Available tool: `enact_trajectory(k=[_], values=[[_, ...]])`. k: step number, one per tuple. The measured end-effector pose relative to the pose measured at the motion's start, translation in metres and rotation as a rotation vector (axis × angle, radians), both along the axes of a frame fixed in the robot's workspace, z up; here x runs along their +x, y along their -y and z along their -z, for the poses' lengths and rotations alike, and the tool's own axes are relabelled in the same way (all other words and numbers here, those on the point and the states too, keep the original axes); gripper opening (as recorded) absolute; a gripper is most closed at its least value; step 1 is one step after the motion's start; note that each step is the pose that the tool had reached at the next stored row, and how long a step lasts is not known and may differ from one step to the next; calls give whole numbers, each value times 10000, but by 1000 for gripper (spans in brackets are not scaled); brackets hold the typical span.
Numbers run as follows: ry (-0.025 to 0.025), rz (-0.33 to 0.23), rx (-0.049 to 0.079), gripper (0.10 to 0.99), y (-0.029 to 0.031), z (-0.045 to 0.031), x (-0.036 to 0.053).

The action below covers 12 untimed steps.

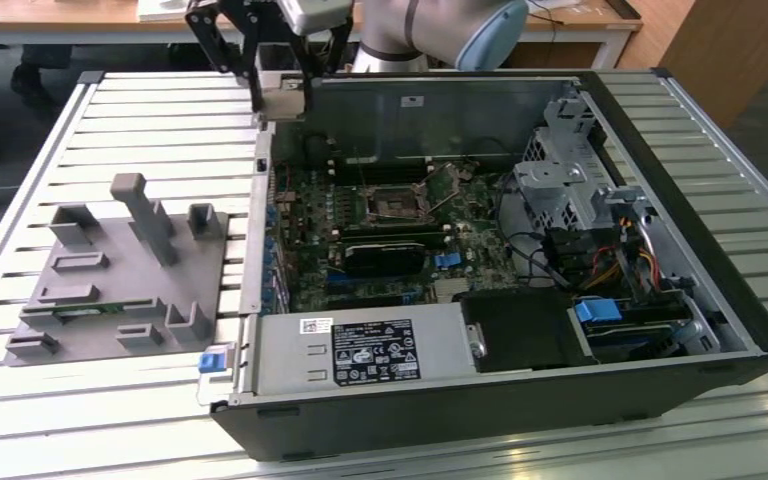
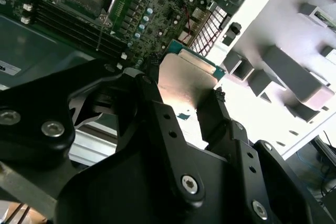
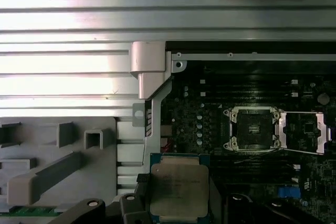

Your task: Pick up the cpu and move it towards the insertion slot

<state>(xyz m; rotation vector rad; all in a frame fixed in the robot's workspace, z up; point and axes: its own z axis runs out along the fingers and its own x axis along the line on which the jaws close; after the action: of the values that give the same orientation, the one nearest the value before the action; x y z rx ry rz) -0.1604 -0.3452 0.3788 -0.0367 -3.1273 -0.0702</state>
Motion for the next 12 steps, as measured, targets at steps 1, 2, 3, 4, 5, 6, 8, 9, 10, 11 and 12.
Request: enact_trajectory(k=[1,2,3,4,5,6,8,9,10,11,12], values=[[0,-1,0,533,-17,1,12],[0,-1,0,533,-31,2,25],[0,-1,0,533,-46,2,37],[-1,-1,-1,533,-59,2,50],[-1,-1,0,533,-71,3,63],[-1,-2,0,533,-81,3,77],[-1,-1,-1,533,-100,4,108],[0,0,0,533,-109,4,127],[0,-1,0,533,-117,4,146],[0,0,0,533,-125,4,165],[-1,0,0,533,-132,4,185]])
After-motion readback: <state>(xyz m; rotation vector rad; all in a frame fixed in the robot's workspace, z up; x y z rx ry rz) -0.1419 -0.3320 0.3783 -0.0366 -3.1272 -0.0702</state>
